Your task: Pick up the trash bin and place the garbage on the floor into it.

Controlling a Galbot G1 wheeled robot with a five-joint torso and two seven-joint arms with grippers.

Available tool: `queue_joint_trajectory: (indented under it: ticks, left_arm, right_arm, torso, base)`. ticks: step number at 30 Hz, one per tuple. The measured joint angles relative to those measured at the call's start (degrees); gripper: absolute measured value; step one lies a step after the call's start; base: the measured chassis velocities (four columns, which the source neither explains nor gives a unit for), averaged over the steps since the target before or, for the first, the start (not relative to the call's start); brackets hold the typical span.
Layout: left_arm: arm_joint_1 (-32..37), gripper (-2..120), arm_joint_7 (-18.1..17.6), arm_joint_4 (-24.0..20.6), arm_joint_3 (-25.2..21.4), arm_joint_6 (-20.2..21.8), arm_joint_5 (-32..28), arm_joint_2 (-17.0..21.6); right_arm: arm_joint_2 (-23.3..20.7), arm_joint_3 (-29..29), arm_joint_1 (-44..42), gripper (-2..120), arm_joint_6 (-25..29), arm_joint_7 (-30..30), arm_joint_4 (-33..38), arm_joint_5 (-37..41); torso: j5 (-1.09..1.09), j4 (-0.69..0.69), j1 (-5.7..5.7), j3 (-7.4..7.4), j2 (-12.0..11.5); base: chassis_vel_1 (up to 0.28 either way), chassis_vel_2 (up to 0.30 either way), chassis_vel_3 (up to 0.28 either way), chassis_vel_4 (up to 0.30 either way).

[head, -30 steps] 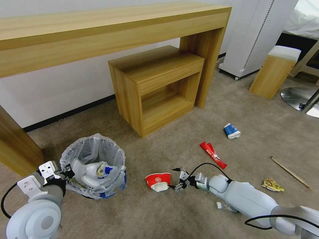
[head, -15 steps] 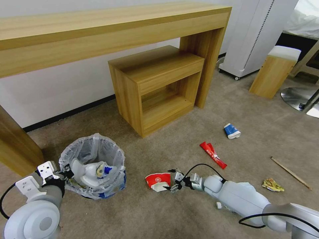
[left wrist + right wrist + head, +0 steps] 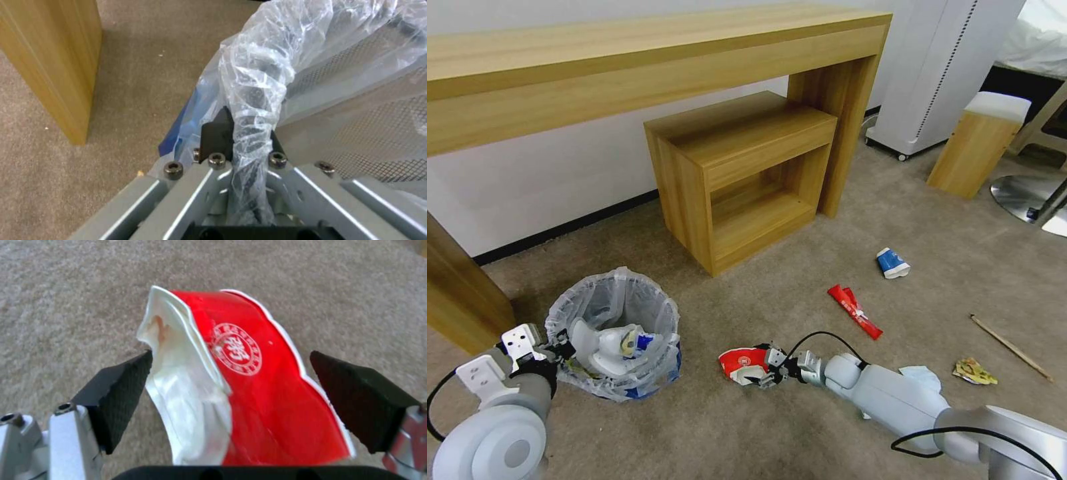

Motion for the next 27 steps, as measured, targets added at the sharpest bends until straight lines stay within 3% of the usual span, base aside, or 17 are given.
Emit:
queue_joint_trajectory:
  ticks: [11, 23, 25, 27]
  left_arm:
    - [0.4, 1, 0.1, -0.3, -0.2, -0.1, 0.0, -0.2]
    - [0.1, 1, 0.1, -0.3, 0.2, -0.3, 0.2, -0.3]
    - [0.1, 1, 0.1, -0.2, 0.2, -0.3, 0.2, -0.4]
    - [0.1, 1, 0.1, -0.2, 0.3, -0.3, 0.2, -0.4]
  right_arm:
    - [1.7, 0.1, -0.7, 83, 0.5, 0.0, -1.9, -0.8]
    - [1.2, 0.6, -1.1, 39, 1.4, -0.3, -2.6, -0.9]
    - [1.2, 0.7, -1.1, 36, 1.5, -0.3, -2.6, -0.9]
    - [1.2, 0.8, -1.2, 24, 1.6, -0.3, -2.7, -0.9]
  torso:
    - [0.00, 0.01, 0.00, 0.01, 0.0]
    - [0.00, 0.00, 0.00, 0.01, 0.0]
    - [0.00, 0.00, 0.00, 0.01, 0.0]
    - [0.00, 0.00, 0.00, 0.01, 0.0]
  base:
    - [0.000, 0.000, 0.000, 0.000]
    - [0.000, 0.000, 0.000, 0.000]
    - [0.000, 0.000, 0.000, 0.000]
    - [0.000, 0.000, 0.000, 0.000]
